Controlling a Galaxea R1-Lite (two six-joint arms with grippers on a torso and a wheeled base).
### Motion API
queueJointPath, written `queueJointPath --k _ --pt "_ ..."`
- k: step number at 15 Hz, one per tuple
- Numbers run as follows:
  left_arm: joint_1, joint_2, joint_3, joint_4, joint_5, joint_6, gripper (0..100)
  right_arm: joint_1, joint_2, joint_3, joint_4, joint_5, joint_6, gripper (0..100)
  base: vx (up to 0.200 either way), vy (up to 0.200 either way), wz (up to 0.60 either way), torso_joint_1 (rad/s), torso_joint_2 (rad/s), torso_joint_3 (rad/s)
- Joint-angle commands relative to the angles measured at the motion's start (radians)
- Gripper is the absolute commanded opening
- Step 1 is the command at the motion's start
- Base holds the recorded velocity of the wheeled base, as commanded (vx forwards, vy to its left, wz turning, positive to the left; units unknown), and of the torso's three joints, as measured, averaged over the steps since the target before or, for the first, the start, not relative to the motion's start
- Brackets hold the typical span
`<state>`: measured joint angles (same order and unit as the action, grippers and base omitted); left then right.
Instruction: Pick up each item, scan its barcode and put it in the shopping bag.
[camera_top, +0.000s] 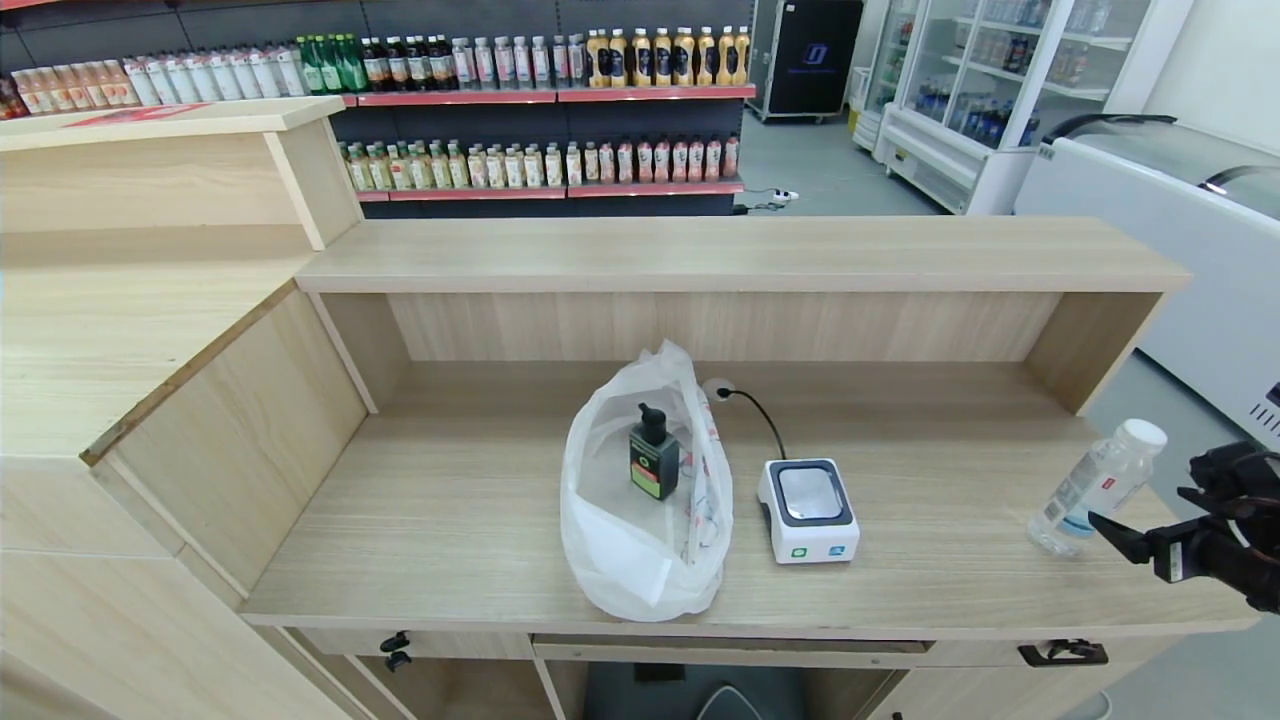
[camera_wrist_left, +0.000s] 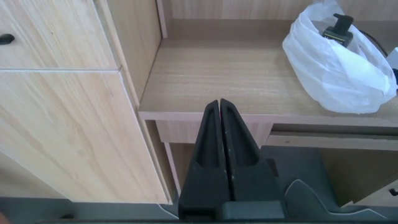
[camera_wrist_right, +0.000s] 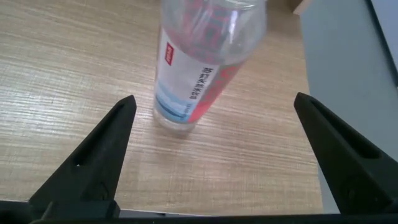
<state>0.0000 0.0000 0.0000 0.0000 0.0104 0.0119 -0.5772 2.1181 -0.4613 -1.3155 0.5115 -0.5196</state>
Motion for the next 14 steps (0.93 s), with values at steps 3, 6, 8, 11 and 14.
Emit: queueJointPath --k 3,6,8,11,14 --pt "0.000 0.000 0.000 0.000 0.000 0.000 0 0.028 0.056 -0.033 -0.014 -0.002 0.000 100 0.000 0.000 0.00 0.000 0.00 0.000" --pt "0.000 0.000 0.000 0.000 0.000 0.000 0 0.051 0.077 -0.073 -0.016 -0.001 0.001 100 0.000 0.000 0.00 0.000 0.00 0.000" --pt "0.000 0.000 0.000 0.000 0.000 0.000 0 0.054 0.083 -0.086 -0.014 -0.002 0.003 100 0.000 0.000 0.00 0.000 0.00 0.000" --pt "0.000 0.000 0.000 0.000 0.000 0.000 0 0.076 0.105 -0.129 -0.004 -0.002 0.003 100 0.000 0.000 0.00 0.000 0.00 0.000" --pt "0.000 0.000 0.000 0.000 0.000 0.000 0 0.094 0.125 -0.148 -0.004 -0.002 0.003 100 0.000 0.000 0.00 0.000 0.00 0.000"
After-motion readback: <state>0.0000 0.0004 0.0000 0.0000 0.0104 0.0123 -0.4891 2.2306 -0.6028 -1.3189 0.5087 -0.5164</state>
